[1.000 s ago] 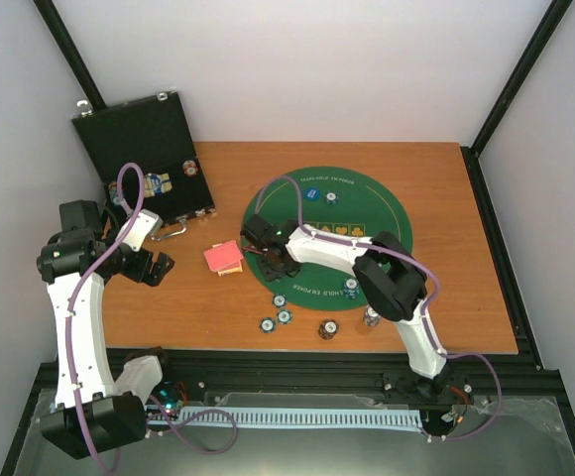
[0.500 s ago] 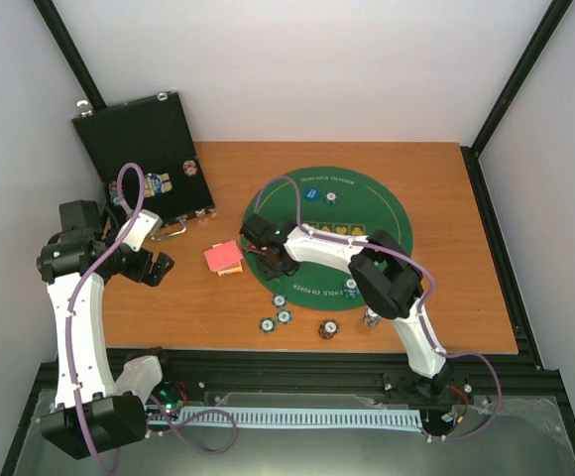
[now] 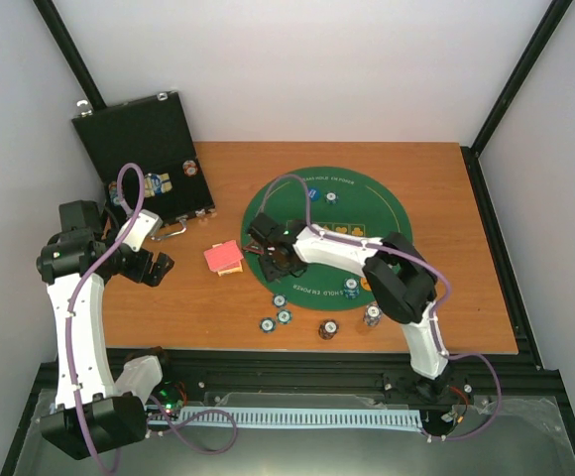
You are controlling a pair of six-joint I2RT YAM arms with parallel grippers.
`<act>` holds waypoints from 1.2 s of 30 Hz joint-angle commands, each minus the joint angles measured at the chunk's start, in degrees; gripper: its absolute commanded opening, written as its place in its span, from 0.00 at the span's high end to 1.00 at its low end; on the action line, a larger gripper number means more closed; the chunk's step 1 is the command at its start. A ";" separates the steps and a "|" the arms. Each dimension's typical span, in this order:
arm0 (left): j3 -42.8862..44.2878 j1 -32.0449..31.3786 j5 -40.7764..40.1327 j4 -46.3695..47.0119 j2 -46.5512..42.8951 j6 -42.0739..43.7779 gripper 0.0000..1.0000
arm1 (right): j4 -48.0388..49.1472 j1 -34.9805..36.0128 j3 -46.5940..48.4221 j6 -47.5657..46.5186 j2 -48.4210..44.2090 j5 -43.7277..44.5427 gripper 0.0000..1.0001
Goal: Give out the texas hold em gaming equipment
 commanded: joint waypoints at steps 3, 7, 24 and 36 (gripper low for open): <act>0.43 0.10 0.31 -0.29 -1.31 1.28 0.00 | 0.33 0.92 -9.03 2.59 -12.82 0.26 0.34; 0.65 0.12 0.44 -0.32 -1.16 1.41 0.00 | 0.98 1.58 -20.54 4.89 -20.89 -0.04 0.33; 1.22 0.11 0.88 -0.35 -0.45 1.24 0.00 | 2.66 5.43 -42.39 12.00 -40.10 -4.06 0.17; 0.94 0.12 0.62 -0.22 -0.75 1.52 0.00 | 4.59 5.99 -44.95 11.97 -38.73 -5.63 0.20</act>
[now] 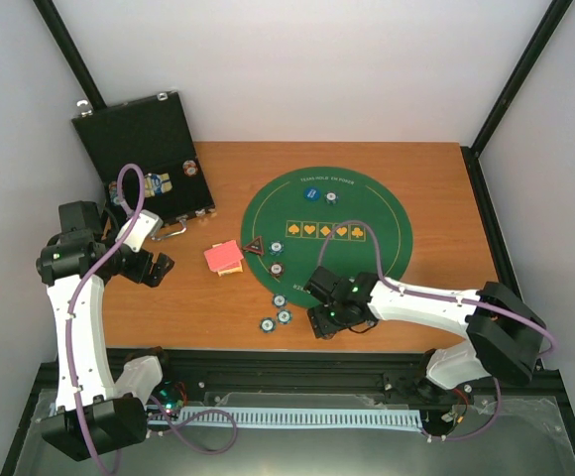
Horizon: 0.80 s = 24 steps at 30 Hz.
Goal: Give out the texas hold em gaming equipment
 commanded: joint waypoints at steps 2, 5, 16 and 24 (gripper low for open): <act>0.96 0.10 0.43 -0.21 -0.18 1.03 0.00 | 1.52 1.25 -0.42 0.85 1.05 -0.39 0.22; 0.89 0.12 0.46 -0.23 -0.11 1.04 0.00 | 1.53 2.06 -0.28 1.00 1.81 -0.15 0.26; 0.74 0.10 0.06 0.37 -0.41 1.04 0.00 | 2.06 2.58 -1.03 2.22 1.83 0.90 0.44; 0.93 0.11 -0.21 0.46 -0.48 1.04 0.00 | 2.02 2.68 -1.34 2.30 2.17 1.47 0.53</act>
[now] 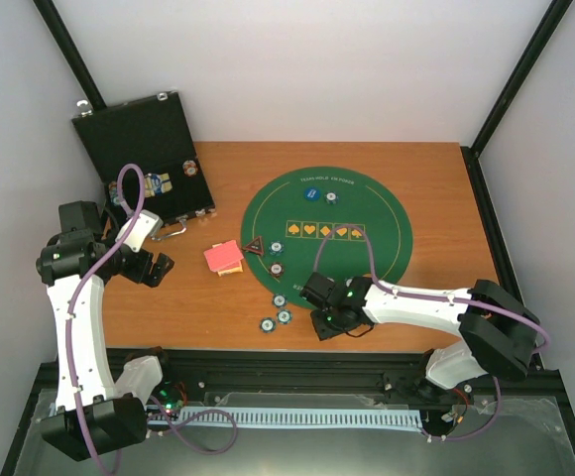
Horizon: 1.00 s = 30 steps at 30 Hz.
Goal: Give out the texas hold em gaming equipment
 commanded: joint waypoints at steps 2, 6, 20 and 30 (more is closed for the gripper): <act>1.08 0.10 -0.15 0.43 -0.52 0.84 0.00 | 0.37 0.42 -0.58 0.80 0.08 1.54 0.58; 1.13 0.11 -0.13 0.47 -0.43 0.69 0.00 | -0.52 0.42 0.12 0.77 -0.29 1.96 0.67; 1.33 0.10 -0.23 0.48 -0.51 0.75 0.00 | -8.29 -0.31 10.41 -2.11 -1.28 4.56 0.79; 1.05 0.10 -0.67 0.60 -0.38 0.61 0.00 | -13.38 -14.44 29.91 -12.70 7.90 5.40 0.82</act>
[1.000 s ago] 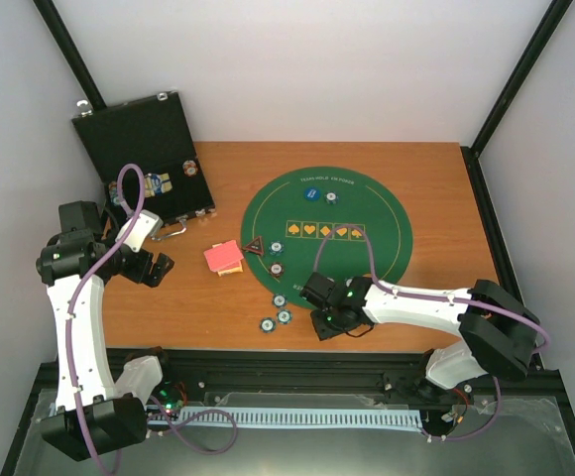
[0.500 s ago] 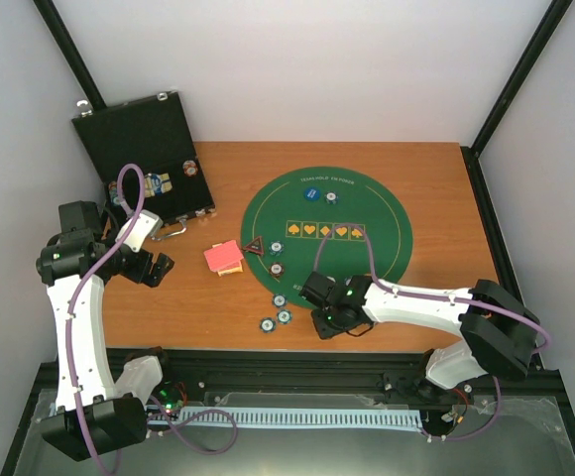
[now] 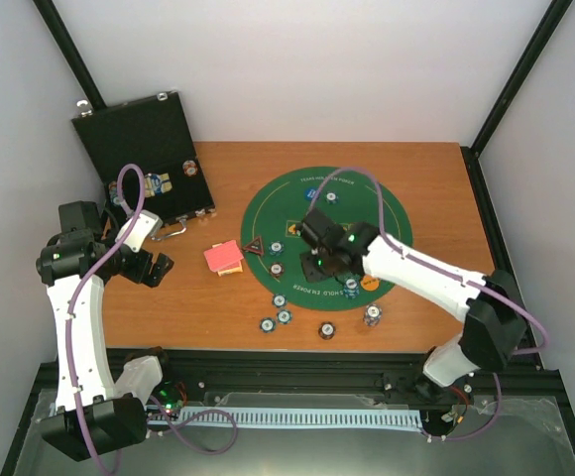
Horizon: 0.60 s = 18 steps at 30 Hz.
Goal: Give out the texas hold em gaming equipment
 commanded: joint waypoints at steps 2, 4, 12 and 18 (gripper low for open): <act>1.13 0.10 -0.76 0.50 -0.03 0.73 0.00 | -0.90 -10.63 10.23 -7.18 7.86 -0.05 0.82; 1.14 0.12 -1.08 0.42 0.17 0.75 0.00 | -0.50 -14.51 14.84 -8.18 11.62 -0.63 0.82; 0.66 0.11 -1.47 0.34 0.21 1.76 0.00 | -1.48 -27.01 32.46 -10.25 29.19 -2.68 0.82; 1.30 0.12 -0.73 0.15 2.16 1.33 0.00 | -3.50 -32.53 43.42 -11.70 39.66 -3.08 0.82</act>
